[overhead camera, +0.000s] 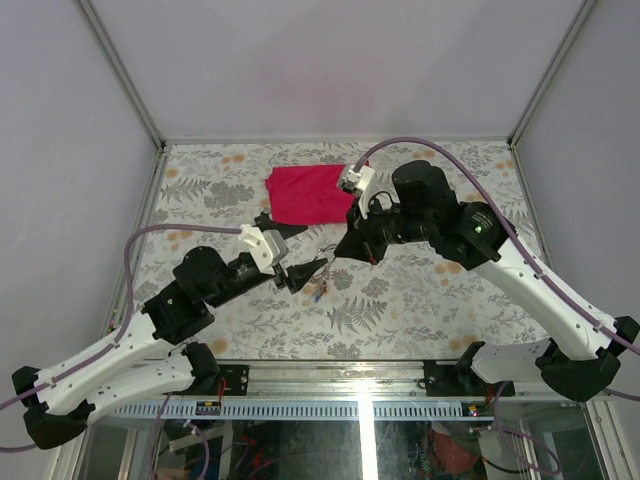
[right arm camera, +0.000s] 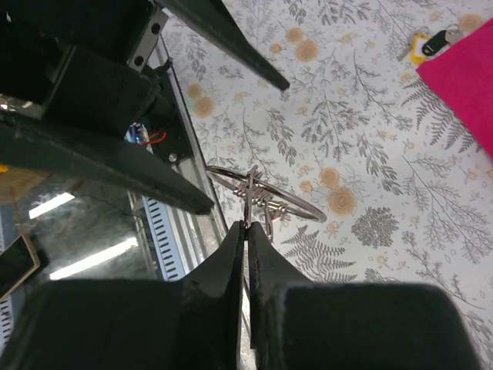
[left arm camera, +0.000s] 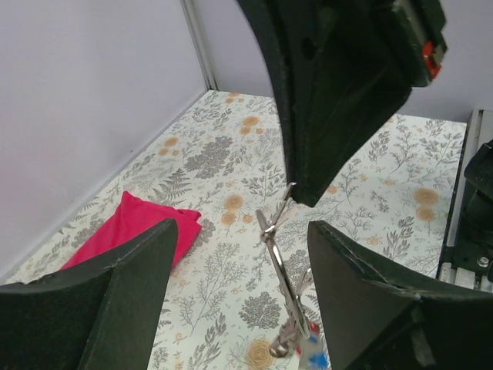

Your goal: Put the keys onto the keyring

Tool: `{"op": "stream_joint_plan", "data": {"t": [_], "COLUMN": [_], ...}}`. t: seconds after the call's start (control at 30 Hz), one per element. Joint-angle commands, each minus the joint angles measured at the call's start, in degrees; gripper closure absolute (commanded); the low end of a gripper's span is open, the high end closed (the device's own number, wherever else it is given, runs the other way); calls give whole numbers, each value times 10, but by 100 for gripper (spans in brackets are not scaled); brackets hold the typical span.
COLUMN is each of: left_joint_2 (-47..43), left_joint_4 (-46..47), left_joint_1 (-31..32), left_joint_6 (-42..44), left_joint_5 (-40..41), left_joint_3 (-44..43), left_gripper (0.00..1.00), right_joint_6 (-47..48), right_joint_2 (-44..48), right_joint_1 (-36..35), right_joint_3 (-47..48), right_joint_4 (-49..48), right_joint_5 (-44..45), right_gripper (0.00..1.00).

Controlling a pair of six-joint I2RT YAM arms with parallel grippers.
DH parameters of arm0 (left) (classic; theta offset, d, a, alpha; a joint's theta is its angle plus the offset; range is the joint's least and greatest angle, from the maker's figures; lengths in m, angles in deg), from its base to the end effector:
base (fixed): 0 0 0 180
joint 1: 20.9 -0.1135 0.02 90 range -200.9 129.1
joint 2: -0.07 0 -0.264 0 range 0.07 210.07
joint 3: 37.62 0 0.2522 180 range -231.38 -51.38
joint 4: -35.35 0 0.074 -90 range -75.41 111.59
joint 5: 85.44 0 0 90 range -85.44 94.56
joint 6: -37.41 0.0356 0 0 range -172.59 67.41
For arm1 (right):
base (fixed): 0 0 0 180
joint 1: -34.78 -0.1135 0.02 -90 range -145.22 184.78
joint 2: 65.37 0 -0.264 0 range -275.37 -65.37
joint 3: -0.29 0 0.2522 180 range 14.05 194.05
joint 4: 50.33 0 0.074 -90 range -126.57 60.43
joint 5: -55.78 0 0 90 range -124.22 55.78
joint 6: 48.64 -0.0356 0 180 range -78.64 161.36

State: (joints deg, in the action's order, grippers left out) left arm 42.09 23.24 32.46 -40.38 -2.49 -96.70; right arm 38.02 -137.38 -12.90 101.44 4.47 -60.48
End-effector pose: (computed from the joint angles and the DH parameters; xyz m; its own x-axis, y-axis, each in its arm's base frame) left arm 0.1003 -0.1421 0.3736 0.2342 0.0368 -0.9715 0.8388 0.4976 0.2211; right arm 0.1595 0.1986 0.4415 -0.3453 -0.3016 -0.8887 -0.9130 0.3270 0.2438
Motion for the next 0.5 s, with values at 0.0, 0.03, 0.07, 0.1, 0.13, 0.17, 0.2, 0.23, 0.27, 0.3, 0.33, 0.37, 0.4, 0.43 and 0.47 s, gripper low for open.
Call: {"op": "stream_joint_plan", "data": {"t": [0.0,0.03,0.07,0.1,0.13,0.17,0.2,0.23,0.27,0.3,0.33,0.37,0.4,0.43,0.47], "left_joint_2": [0,-2,-4,-5,-6,-7,-7,-8,-10,-11,-11,-9,-6,-4,-1], "left_joint_4": [25,25,24,25,25,25,25,24,18,17,20,21,21,22,22], "left_joint_1": [44,57,69,81,93,104,114,123,132,139,143,146,149,151,152], "left_joint_6": [75,88,100,113,126,138,151,164,181,198,200,215,226,235,246], "left_joint_5": [74,89,104,117,129,138,145,148,140,135,136,141,146,151,157], "left_joint_3": [-27,-26,-26,-24,-23,-22,-19,-18,-17,-14,-14,-13,-14,-14,-15], "left_gripper": [31,31,31,31,31,30,29,28,26,25,25,25,25,27,29], "right_joint_6": [-33,-35,-35,-36,-38,-39,-40,-41,-42,-43,-43,-44,-44,-44,-44], "right_joint_2": [-8,-9,-9,-9,-9,-9,-9,-8,-7,-5,-4,-2,-1,1,3], "right_joint_1": [6,6,7,7,7,7,7,7,8,8,7,8,8,8,8], "right_joint_3": [38,39,41,43,44,45,46,48,49,50,50,50,49,48,47], "right_joint_4": [-33,-31,-29,-28,-28,-27,-26,-24,-23,-21,-21,-20,-20,-20,-20], "right_joint_5": [-43,-43,-45,-49,-55,-60,-63,-67,-70,-74,-79,-83,-91,-96,-98], "right_gripper": [100,100,100,100,100,100,100,100,100,100,100,100,100,100,100]}}
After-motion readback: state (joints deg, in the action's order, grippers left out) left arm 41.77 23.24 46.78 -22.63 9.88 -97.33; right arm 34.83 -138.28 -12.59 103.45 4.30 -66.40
